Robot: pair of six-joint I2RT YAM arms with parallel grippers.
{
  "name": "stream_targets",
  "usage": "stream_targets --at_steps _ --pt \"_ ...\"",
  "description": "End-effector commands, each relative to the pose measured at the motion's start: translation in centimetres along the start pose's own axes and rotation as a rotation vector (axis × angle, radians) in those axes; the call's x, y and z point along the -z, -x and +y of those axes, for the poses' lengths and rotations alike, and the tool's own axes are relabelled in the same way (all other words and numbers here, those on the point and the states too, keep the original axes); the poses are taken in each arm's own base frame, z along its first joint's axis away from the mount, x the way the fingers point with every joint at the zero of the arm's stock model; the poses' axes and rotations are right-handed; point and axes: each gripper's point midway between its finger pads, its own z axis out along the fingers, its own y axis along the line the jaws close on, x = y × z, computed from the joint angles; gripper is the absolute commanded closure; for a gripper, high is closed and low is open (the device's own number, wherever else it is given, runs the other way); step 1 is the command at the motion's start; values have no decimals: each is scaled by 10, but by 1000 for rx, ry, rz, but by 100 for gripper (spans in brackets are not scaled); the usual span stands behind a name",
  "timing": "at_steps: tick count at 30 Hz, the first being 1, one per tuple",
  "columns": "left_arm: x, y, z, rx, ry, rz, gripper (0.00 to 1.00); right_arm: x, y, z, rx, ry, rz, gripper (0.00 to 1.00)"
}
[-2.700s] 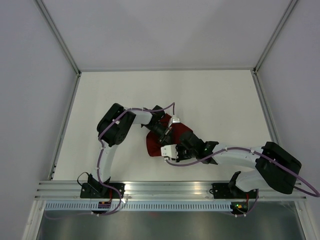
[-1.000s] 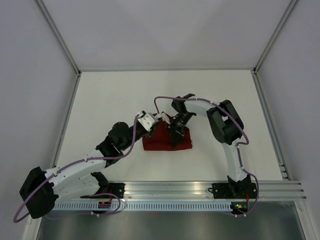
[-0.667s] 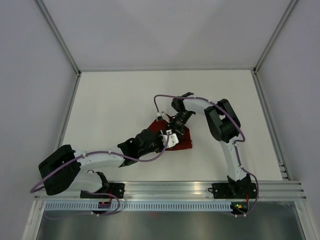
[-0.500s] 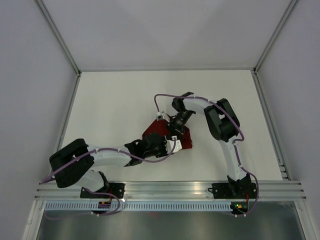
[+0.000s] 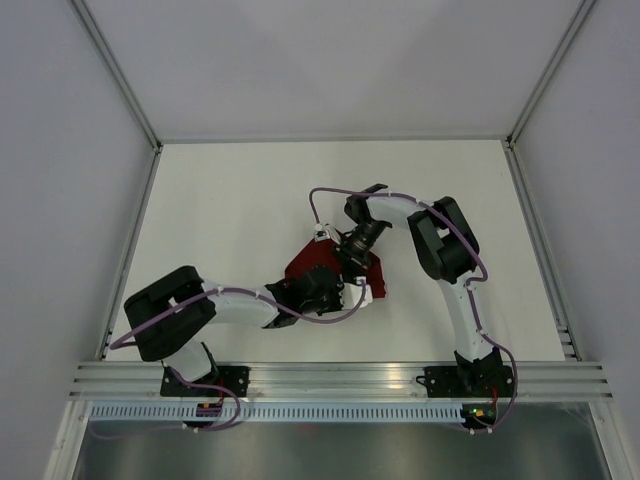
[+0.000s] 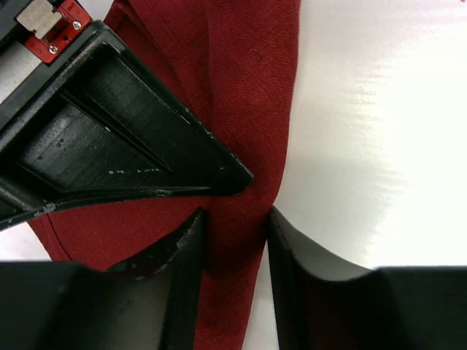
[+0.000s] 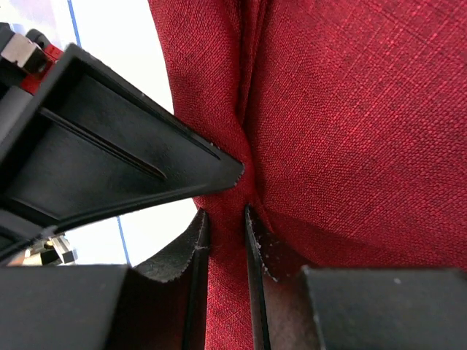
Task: Fold the napkin, place the utensils inside, and roll it up
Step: Roll the napkin at the center of the board.
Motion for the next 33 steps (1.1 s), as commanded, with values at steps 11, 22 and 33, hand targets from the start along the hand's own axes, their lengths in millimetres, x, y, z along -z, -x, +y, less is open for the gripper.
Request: stream_targets --at_steps 11,22,33 --pt "-26 -2 -28 109 -145 -21 98 12 -14 -46 62 -187 56 61" --pt "-24 -14 -44 383 -324 -56 98 157 57 -43 83 -520 -465 50" --pt "-24 -33 -48 613 -485 -11 98 191 15 -8 343 -703 -575 50"
